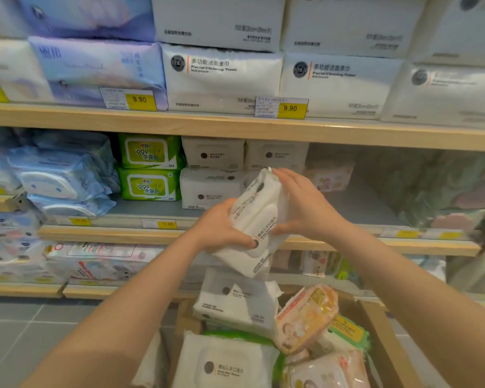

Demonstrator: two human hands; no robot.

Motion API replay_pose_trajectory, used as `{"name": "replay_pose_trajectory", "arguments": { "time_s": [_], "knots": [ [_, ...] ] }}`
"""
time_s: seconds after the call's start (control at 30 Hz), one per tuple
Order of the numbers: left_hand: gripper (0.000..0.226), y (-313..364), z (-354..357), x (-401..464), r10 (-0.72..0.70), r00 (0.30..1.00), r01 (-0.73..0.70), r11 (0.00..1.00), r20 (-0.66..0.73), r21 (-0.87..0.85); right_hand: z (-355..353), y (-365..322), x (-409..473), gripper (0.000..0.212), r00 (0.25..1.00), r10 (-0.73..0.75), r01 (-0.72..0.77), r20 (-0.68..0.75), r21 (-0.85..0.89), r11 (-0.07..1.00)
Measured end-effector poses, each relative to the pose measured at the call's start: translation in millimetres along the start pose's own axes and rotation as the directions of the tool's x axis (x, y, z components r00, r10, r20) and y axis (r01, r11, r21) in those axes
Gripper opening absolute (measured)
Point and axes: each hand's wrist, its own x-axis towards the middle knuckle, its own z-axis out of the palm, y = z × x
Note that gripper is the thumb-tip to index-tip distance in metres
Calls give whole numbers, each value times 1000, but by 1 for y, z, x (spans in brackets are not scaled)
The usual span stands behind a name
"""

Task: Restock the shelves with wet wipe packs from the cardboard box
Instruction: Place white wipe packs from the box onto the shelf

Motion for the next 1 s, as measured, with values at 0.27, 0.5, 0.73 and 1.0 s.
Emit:
{"name": "replay_pose_trajectory", "arguments": {
  "time_s": [0.27,0.5,0.73,1.0],
  "knots": [
    [76,5,16,17,68,988,-119,910,141,397,8,4,8,115,949,-60,183,310,-385,904],
    [75,-8,22,31,180,964,-130,962,-196,241,4,39,3,89,988,3,49,155,-334,941],
    [56,-88,24,72,96,972,37,837,-213,545,-10,77,30,84,987,159,-146,18,-304,941],
    [45,-123,44,103,265,960,-90,595,-90,799,37,118,79,85,971,229,-214,68,-176,961]
  ]
}}
